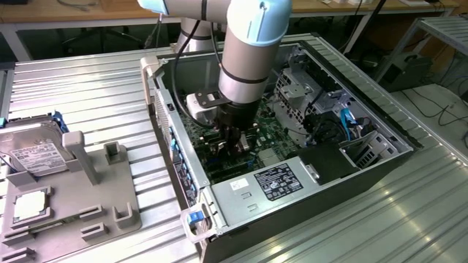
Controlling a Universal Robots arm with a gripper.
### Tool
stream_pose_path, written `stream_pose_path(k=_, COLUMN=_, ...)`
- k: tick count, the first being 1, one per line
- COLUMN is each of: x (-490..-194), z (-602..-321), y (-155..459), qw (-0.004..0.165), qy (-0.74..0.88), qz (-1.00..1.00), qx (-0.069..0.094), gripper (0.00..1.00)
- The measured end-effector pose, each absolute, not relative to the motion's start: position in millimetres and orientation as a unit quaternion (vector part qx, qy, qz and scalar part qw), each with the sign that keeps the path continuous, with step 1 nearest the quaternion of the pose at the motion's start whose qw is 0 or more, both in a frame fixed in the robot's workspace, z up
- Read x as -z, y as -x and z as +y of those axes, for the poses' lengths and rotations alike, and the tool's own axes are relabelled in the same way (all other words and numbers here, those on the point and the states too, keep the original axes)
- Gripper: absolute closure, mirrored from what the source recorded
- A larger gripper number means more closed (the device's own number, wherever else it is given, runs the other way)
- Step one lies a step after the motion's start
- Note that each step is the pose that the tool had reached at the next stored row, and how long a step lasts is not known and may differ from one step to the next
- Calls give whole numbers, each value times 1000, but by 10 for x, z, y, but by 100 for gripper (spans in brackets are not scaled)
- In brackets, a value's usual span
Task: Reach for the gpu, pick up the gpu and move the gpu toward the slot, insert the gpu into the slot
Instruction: 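Insert the gpu into the slot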
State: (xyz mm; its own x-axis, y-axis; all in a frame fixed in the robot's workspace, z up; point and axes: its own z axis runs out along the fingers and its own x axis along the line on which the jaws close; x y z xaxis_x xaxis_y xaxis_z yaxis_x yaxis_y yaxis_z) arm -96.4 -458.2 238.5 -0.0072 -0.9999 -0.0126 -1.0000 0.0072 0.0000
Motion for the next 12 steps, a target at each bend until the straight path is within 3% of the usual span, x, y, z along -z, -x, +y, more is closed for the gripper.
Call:
stream_pose_path(k=8, x=-2813, z=-4582, y=964, qw=5, qy=705, qz=710, qx=-4, gripper=64)
stream_pose_path(k=9, x=-2813, z=-4582, y=964, qw=5, qy=705, qz=710, qx=-4, gripper=66)
stream_pose_path(k=11, x=-2813, z=-4582, y=964, qw=5, qy=705, qz=710, qx=-4, gripper=79)
stream_pose_path(k=12, x=-2813, z=-4582, y=964, qw=5, qy=705, qz=710, qx=-4, gripper=79)
